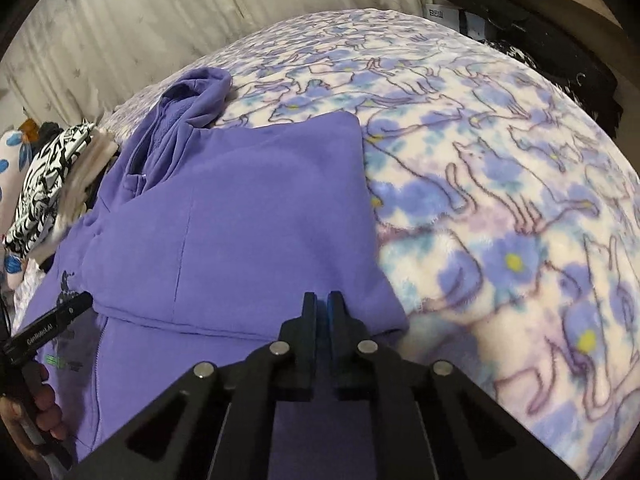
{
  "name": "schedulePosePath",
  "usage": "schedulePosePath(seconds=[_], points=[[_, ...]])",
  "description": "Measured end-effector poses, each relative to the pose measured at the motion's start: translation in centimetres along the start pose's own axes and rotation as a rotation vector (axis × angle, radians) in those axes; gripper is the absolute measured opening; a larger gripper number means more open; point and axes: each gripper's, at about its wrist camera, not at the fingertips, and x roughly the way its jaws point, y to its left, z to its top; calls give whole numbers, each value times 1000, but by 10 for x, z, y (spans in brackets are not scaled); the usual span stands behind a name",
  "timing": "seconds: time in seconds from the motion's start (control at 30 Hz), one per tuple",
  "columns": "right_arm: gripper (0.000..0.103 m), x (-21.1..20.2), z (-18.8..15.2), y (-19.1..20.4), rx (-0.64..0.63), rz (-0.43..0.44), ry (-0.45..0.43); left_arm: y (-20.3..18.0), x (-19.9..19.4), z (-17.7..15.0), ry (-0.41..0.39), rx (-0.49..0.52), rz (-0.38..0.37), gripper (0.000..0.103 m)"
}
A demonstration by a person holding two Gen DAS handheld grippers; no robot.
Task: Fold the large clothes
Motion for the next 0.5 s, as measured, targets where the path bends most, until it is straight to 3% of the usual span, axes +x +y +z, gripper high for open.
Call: schedulePosePath(seconds=[0.2,0.3,0.37,0.5], points=[[9,-6,-3,0,22,11,6,-5,-13,-9,-4,-14,-24,70],[22,-11,-9,3,26,29,17,-9,-23,-14,-11,-3,-19,70],[36,-15,-14,6,23,20,24,-11,-30,-18,-22,3,-14,70],[42,-23,-24,5,33,20,25,-12,-47,-25,-34,13,-3,70]])
